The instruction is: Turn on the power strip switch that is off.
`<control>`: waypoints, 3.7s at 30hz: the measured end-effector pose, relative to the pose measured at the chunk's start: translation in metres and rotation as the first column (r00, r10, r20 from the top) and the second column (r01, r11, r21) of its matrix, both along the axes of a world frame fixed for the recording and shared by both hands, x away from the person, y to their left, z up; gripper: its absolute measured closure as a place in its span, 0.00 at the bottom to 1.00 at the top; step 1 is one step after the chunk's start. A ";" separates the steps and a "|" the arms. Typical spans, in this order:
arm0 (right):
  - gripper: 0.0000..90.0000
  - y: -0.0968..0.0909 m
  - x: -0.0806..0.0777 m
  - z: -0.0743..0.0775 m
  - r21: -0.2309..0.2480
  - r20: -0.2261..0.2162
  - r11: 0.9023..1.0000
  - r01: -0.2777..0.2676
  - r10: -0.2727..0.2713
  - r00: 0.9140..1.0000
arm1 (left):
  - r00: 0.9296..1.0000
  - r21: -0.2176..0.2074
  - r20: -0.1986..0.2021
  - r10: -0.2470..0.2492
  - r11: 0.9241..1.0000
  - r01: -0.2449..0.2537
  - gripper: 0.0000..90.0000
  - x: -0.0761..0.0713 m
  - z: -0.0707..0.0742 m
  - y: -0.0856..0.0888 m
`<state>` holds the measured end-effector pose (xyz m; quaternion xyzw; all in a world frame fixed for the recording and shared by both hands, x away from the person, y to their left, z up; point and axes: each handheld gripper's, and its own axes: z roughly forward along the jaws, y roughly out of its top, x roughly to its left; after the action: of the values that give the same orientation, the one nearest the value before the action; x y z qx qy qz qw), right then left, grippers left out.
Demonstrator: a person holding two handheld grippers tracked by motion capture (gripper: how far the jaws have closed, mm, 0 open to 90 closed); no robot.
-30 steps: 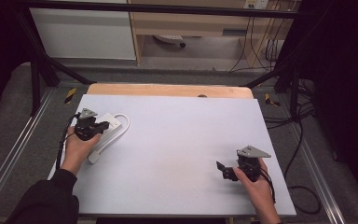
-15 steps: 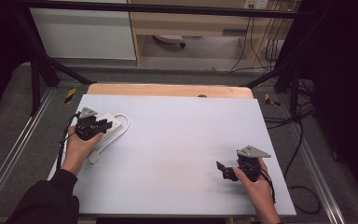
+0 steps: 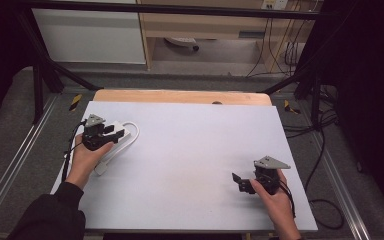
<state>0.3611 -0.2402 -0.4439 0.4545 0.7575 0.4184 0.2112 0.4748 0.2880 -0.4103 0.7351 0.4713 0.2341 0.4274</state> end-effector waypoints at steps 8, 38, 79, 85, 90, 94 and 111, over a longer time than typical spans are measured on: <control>0.04 0.000 0.000 0.000 -0.001 0.000 1.000 -0.002 0.002 1.000 | 1.000 -0.017 0.019 -0.011 1.000 0.012 0.39 -0.001 0.002 -0.003; 0.04 0.001 0.000 0.000 0.003 0.001 1.000 0.001 -0.001 1.000 | 0.996 -0.133 0.091 -0.001 0.991 0.013 0.09 -0.022 0.020 -0.014; 0.03 0.000 0.000 0.001 0.016 0.012 1.000 0.006 -0.007 1.000 | 0.976 -0.154 0.196 -0.091 0.981 0.122 0.06 -0.095 0.053 -0.001; 0.03 0.000 0.000 0.001 0.015 0.011 1.000 0.007 -0.007 1.000 | 0.976 -0.157 0.199 -0.091 0.980 0.124 0.06 -0.111 0.051 0.005; 0.03 0.000 0.000 0.001 0.014 0.011 1.000 0.008 -0.009 1.000 | 0.977 -0.169 0.195 -0.087 0.978 0.121 0.06 -0.125 0.042 0.009; 0.03 0.001 0.000 0.001 0.017 0.008 1.000 0.010 -0.010 1.000 | 0.979 -0.165 0.182 -0.091 0.979 0.122 0.06 -0.133 0.034 0.011; 0.03 0.000 0.000 0.000 0.010 0.004 1.000 0.010 -0.010 1.000 | 0.983 -0.128 0.084 -0.163 0.977 0.173 0.07 -0.146 -0.004 -0.007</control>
<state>0.3613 -0.2401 -0.4439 0.4586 0.7527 0.4219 0.2126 0.3286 0.2815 -0.4144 0.7327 0.4065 0.1916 0.5111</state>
